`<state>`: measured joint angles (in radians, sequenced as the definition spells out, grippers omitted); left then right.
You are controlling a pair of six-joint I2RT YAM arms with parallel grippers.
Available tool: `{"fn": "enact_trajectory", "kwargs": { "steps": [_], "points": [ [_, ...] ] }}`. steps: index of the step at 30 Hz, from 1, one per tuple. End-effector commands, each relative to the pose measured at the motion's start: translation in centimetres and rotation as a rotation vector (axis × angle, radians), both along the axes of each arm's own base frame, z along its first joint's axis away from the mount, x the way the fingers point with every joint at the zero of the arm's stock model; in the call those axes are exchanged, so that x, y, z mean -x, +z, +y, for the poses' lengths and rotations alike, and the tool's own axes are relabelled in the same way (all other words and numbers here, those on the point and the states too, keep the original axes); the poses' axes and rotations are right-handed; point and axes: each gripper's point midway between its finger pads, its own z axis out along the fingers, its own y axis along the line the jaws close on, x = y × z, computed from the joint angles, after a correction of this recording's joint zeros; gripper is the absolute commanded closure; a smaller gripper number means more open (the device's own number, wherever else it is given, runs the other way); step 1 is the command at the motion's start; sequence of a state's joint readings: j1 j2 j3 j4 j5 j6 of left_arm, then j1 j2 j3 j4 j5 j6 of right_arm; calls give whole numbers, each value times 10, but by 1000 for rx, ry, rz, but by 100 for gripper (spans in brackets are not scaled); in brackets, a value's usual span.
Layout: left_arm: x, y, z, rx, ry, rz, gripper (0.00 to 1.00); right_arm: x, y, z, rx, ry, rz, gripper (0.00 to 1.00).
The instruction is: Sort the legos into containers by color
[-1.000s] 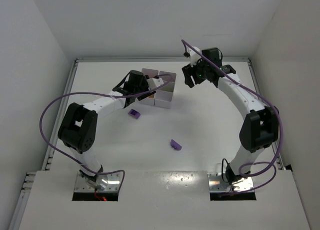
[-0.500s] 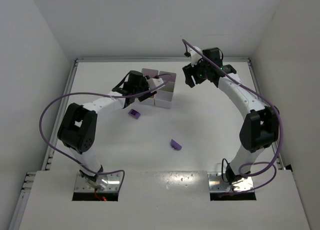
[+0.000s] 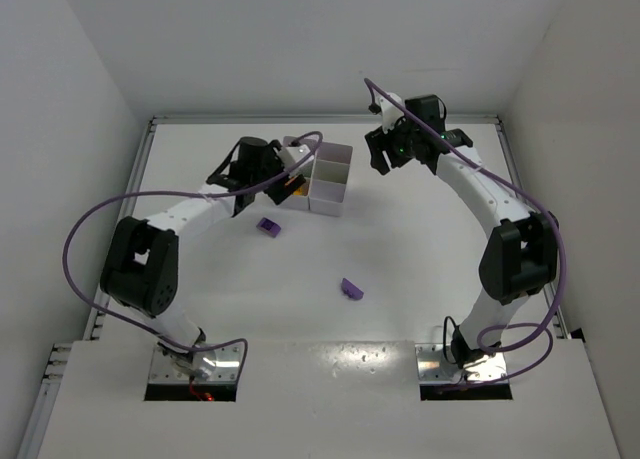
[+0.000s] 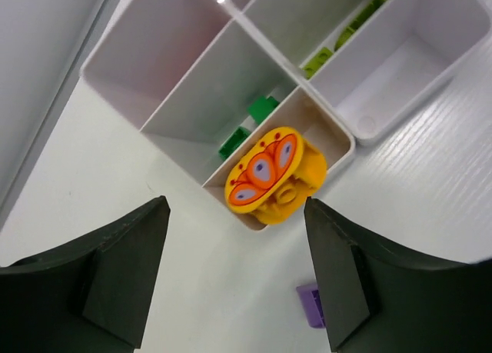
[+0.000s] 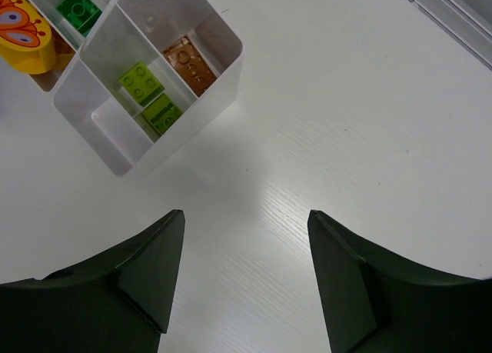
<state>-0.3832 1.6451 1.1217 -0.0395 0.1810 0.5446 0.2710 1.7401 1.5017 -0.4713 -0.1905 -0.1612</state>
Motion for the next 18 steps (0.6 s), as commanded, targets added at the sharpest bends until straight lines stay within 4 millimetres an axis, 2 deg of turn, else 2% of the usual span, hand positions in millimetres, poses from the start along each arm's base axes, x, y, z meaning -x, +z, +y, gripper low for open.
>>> {"fn": "enact_trajectory", "kwargs": {
  "steps": [1, 4, 5, 7, 8, 9, 11, 12, 13, 14, 15, 18],
  "points": [
    [-6, 56, 13, 175, 72, -81, 23, -11, 25, 10, -18, 15, -80, 34],
    [-5, 83, 28, 300, 146, -84, 25, -9, 23, 10, -3, 41, -79, 34],
    [2, 91, 33, 331, 167, -83, 27, -4, 20, 13, -13, 60, -56, 34],
    [11, 94, 42, 339, 202, -70, 28, 5, 16, 17, -5, 119, -33, 34],
    [18, 105, 44, 352, 204, -79, 30, 23, 8, 26, -31, 200, 30, 34],
    [29, 90, 48, 343, 235, -19, 32, 33, 4, 30, -35, 257, 58, 34],
    [40, 82, 59, 331, 276, 14, 34, 69, -13, 49, -36, 454, 125, 35],
    [52, 65, 60, 312, 278, 70, 34, 99, -28, 50, -19, 518, 227, 35],
    [60, 65, 62, 311, 278, 72, 34, 120, -38, 51, 16, 604, 256, 36],
    [66, 60, 64, 306, 280, 86, 34, 148, -50, 58, 39, 667, 335, 36],
    [71, 51, 68, 291, 296, 103, 34, 168, -65, 57, 57, 704, 394, 36],
    [71, 47, 81, 300, 373, 113, 32, 206, -80, 64, 135, 799, 455, 39]
  ]
}}
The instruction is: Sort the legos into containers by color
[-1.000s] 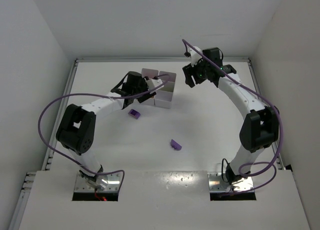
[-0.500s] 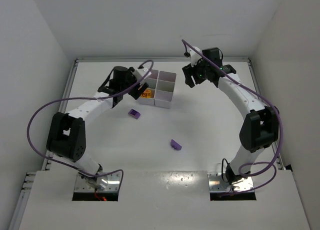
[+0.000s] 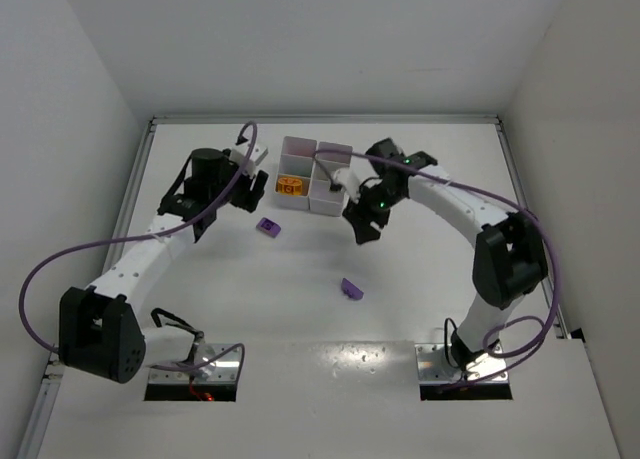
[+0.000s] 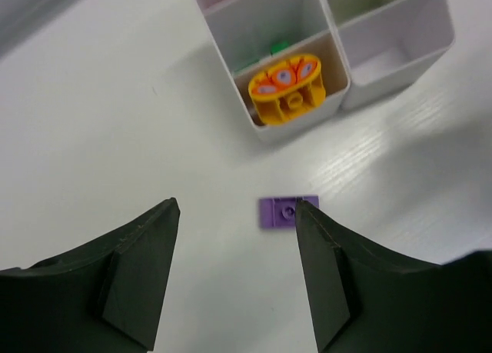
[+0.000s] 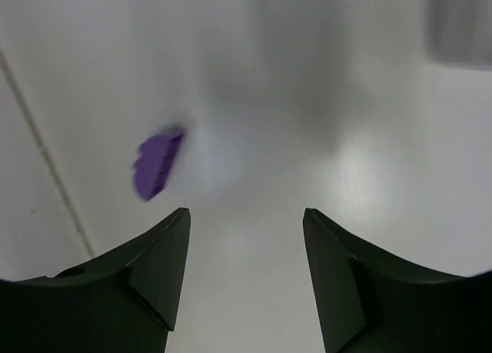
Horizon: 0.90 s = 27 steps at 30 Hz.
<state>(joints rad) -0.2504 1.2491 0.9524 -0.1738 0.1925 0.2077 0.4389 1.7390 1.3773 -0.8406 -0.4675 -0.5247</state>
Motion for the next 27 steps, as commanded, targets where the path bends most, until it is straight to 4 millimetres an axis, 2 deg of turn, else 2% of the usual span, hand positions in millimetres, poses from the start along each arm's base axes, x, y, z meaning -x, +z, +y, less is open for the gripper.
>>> {"fn": "enact_trajectory", "kwargs": {
  "steps": [1, 2, 3, 4, 10, 12, 13, 14, 15, 19, 23, 24, 26, 27],
  "points": [
    [7, -13, 22, 40, 128, 81, 32, 72, -13, 4, 55, 213, 130, 39],
    [3, -7, 28, 50, 168, 71, 32, 81, -14, 6, 59, 220, 141, 39],
    [0, -15, 33, 53, 200, 108, 32, 93, -17, 13, 69, 244, 162, 40],
    [-6, -9, 37, 66, 231, 108, 32, 103, -25, 10, 107, 240, 186, 40],
    [-13, -20, 66, 84, 348, 181, 32, 130, -41, 28, 143, 116, 244, 42],
    [-15, -21, 78, 79, 386, 177, 32, 130, -47, 33, 139, 82, 238, 42],
    [-12, -22, 78, 86, 391, 182, 32, 130, -53, 34, 147, 46, 239, 42],
    [-12, -26, 88, 88, 416, 181, 31, 130, -58, 34, 156, 3, 253, 43],
    [-12, -22, 87, 100, 421, 174, 31, 130, -60, 34, 152, 2, 249, 45],
    [-7, -27, 100, 103, 467, 168, 8, 125, -75, 41, 193, -82, 247, 46],
    [0, -27, 107, 97, 493, 154, 8, 111, -84, 45, 222, -138, 208, 47],
    [2, -32, 113, 88, 514, 163, 8, 113, -88, 45, 241, -145, 208, 49],
    [5, -26, 115, 87, 527, 136, 8, 109, -94, 44, 263, -148, 184, 49],
    [7, -32, 116, 84, 527, 148, 8, 109, -100, 42, 284, -152, 188, 50]
  ]
}}
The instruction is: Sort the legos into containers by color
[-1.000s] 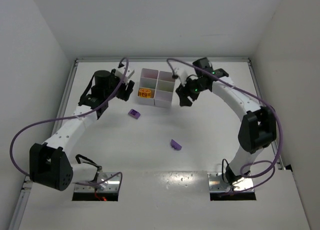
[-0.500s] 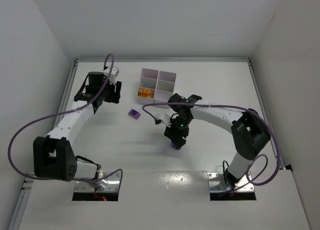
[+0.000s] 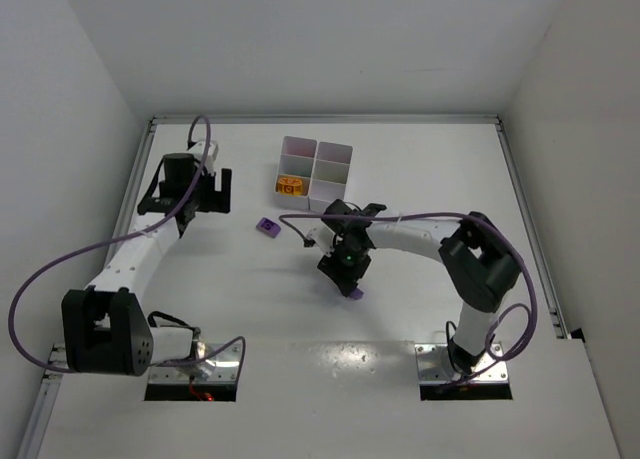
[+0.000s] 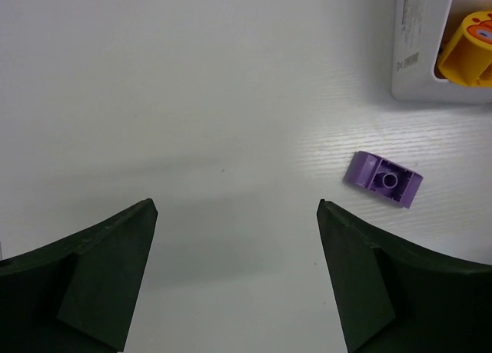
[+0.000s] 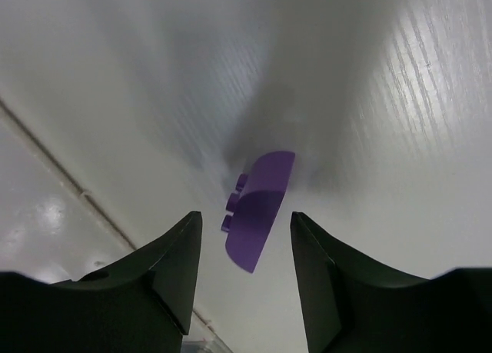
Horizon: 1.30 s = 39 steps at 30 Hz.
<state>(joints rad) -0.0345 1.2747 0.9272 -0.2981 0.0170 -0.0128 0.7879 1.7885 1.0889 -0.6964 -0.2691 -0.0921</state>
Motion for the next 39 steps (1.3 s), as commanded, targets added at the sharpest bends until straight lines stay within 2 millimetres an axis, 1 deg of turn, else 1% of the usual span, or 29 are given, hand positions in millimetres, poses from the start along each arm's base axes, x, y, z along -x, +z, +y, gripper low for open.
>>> {"fn": "enact_trajectory", "kwargs": {
  "steps": [1, 4, 5, 6, 8, 9, 11, 12, 13, 14, 15, 17, 19, 21, 22, 23, 24, 25, 26, 27, 28, 29, 30, 31, 32, 33, 36, 37, 39],
  "points": [
    [2, 18, 12, -8, 60, -72, 8, -16, -5, 7, 29, -49, -68, 50],
    [4, 14, 16, -8, 69, -71, 8, -20, -12, 4, 61, -58, -98, 53],
    [5, 18, 16, -8, 69, -83, 12, -19, -16, 3, 70, -57, -89, 54],
    [7, 14, 16, -8, 69, -74, 14, -22, -16, 3, 68, -60, -103, 56],
    [7, 14, 16, -8, 69, -74, 19, -21, -19, 2, 75, -49, -100, 68],
    [9, 10, 16, -9, 69, -65, 21, -23, -19, 1, 82, -42, -110, 79],
    [9, 13, 16, -17, 63, -74, 28, -28, -17, 2, 81, -22, -134, 86],
    [11, 9, 13, -8, 49, -65, 30, -30, -12, -3, 88, -23, -130, 89],
    [11, 9, 12, -32, 8, -66, 34, -39, 2, 5, 57, 0, -167, 93],
    [11, 12, 5, -21, -36, -76, 41, -49, 13, 6, 47, 8, -200, 93],
    [14, 13, 2, -26, -63, -82, 44, -68, 38, 14, 6, 14, -276, 94],
    [15, 16, -8, 1, -118, -93, 49, -89, 67, 23, -44, 75, -366, 94],
    [16, 17, -18, 38, -156, -94, 48, -123, 120, 42, -123, 145, -500, 94],
    [15, 19, -24, 60, -189, -96, 43, -135, 132, 46, -121, 187, -517, 94],
    [15, 17, -28, 80, -198, -86, 40, -147, 126, 48, -108, 209, -508, 94],
    [16, 17, -34, 101, -226, -86, 37, -160, 145, 62, -144, 220, -547, 94],
    [15, 17, -36, 110, -237, -76, 23, -170, 146, 62, -143, 219, -545, 94],
    [14, 13, -38, 117, -244, -57, 17, -176, 144, 58, -133, 217, -522, 94],
    [14, 10, -40, 132, -247, -47, 5, -188, 142, 66, -145, 242, -521, 94],
    [12, 12, -36, 132, -236, -43, 0, -198, 139, 62, -132, 241, -517, 94],
    [9, 15, -38, 138, -245, -47, 0, -195, 134, 63, -127, 265, -486, 93],
    [9, 11, -39, 148, -238, -33, 0, -207, 130, 64, -126, 288, -488, 93],
    [6, 15, -34, 147, -226, -43, 0, -212, 125, 58, -111, 293, -476, 92],
    [6, 11, -35, 155, -220, -33, 0, -217, 127, 61, -112, 308, -488, 92],
    [3, 16, -31, 153, -210, -44, 0, -222, 124, 58, -102, 327, -490, 90],
    [3, 13, -32, 160, -217, -34, 0, -228, 110, 54, -85, 328, -466, 90],
    [0, 10, -29, 177, -194, -22, 0, -240, 110, 53, -95, 323, -461, 90],
    [0, 10, -24, 177, -181, -23, 0, -240, 100, 53, -87, 325, -443, 90],
    [-1, 7, -24, 189, -186, -13, 0, -247, 99, 50, -89, 313, -453, 89]
  ]
}}
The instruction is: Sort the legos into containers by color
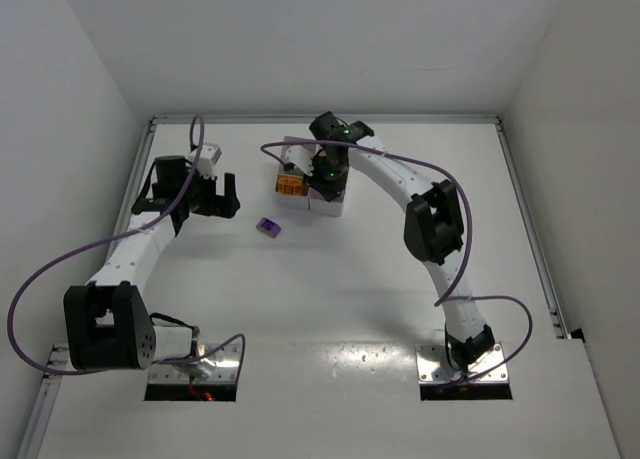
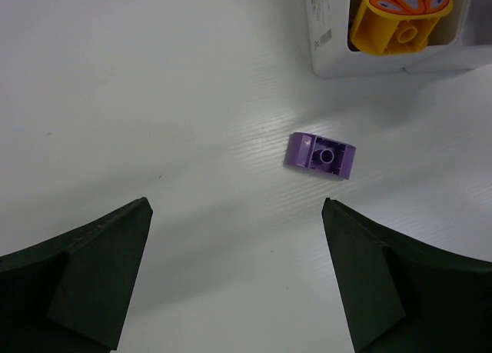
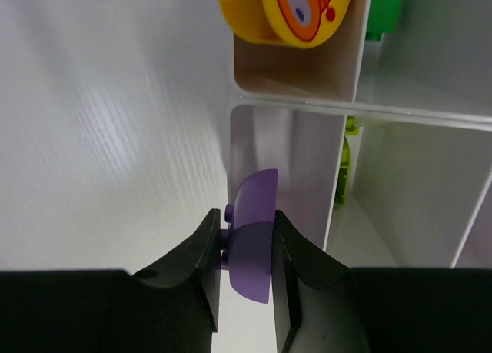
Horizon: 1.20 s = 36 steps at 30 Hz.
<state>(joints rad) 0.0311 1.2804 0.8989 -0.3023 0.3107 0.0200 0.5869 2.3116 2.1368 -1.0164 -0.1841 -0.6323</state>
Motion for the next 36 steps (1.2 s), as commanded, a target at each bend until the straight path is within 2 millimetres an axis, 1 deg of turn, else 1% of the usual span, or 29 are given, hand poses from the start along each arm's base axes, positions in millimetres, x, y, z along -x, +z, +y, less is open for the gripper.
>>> {"fn": "enact_trajectory", "kwargs": {
  "steps": [1, 3, 4, 8, 9, 10, 11, 12, 13, 14, 15, 16, 18, 20, 21, 22, 23, 24, 25, 27, 28, 29, 30, 31, 32, 33, 34, 35, 36],
  "points": [
    [-11, 17, 2, 38, 4, -42, 0, -10, 31, 6, -54, 38, -57, 89],
    [-12, 14, 3, 45, 5, -34, 0, -13, 27, 2, -49, 29, -49, 89],
    [-13, 18, 3, 44, 4, -43, 0, -15, 28, 3, -55, 29, -60, 88],
    [-13, 9, 2, 45, -8, -15, 0, -18, 23, 2, -44, 44, -73, 85],
    [-13, 6, 1, 46, -21, -6, 0, -15, 19, 1, -37, 44, -61, 81],
    [-15, 9, 1, 45, -21, -15, 0, -15, 15, 0, -32, 54, -61, 78],
    [-15, 4, -1, 54, -30, 0, 0, -15, 15, 0, -32, 54, -61, 75],
    [-15, 1, -1, 55, -30, 9, 0, -15, 13, 0, -33, 54, -63, 68],
    [-18, -1, -1, 55, -30, 17, 0, -16, 7, -1, -20, 51, -58, 64],
    [-18, -1, -1, 55, -30, 17, 0, -16, 7, -1, -20, 51, -58, 60],
    [-18, -5, -2, 54, -47, 24, 0, -16, 7, -1, -20, 51, -58, 52],
    [-17, -3, -8, 69, -85, 18, 0, -18, 8, 0, -25, 51, -66, 49],
    [-14, -2, -15, 52, -180, -5, 0, -20, 9, 2, -31, 50, -76, 45],
    [-3, -3, -32, 68, -331, -30, 0, -20, 6, 2, -34, 40, -73, 45],
    [3, -6, -35, 14, -444, -59, 0, -23, 13, 4, -50, 30, -89, 45],
    [9, -6, -40, -3, -524, -81, 0, -24, 28, 6, -76, -5, -101, 45],
    [12, -11, -47, 5, -618, -91, 2, -31, 41, 6, -116, -42, -122, 45],
    [13, -14, -48, -22, -676, -102, 3, -30, 54, 9, -149, -73, -122, 45],
    [14, -14, -50, -96, -793, -133, 7, -32, 85, 10, -237, -160, -133, 45],
    [14, -22, -53, -148, -929, -133, 15, -43, 119, -2, -332, -268, -167, 45],
    [12, -32, -54, -181, -1053, -117, 18, -38, 140, -12, -384, -347, -163, 45],
    [12, -37, -57, -196, -1122, -104, 23, -38, 148, -20, -409, -379, -164, 45],
    [-1, -29, -56, -230, -1179, -136, 23, -40, 145, -41, -401, -428, -152, 45],
    [10, -52, -56, -205, -1312, -95, 23, -40, 149, -52, -403, -446, -160, 45],
    [9, -57, -58, -211, -1373, -95, 23, -37, 163, -63, -419, -468, -179, 45],
    [1, -61, -63, -213, -1447, -115, 23, -39, 158, -83, -408, -507, -163, 45],
    [-3, -54, -65, -251, -1483, -145, 23, -39, 159, -93, -413, -522, -161, 45],
    [-6, -58, -68, -260, -1520, -150, 23, -37, 158, -104, -415, -548, -148, 45],
    [-8, -69, -69, -265, -1561, -130, 23, -33, 161, -114, -425, -574, -141, 45]
  ]
}}
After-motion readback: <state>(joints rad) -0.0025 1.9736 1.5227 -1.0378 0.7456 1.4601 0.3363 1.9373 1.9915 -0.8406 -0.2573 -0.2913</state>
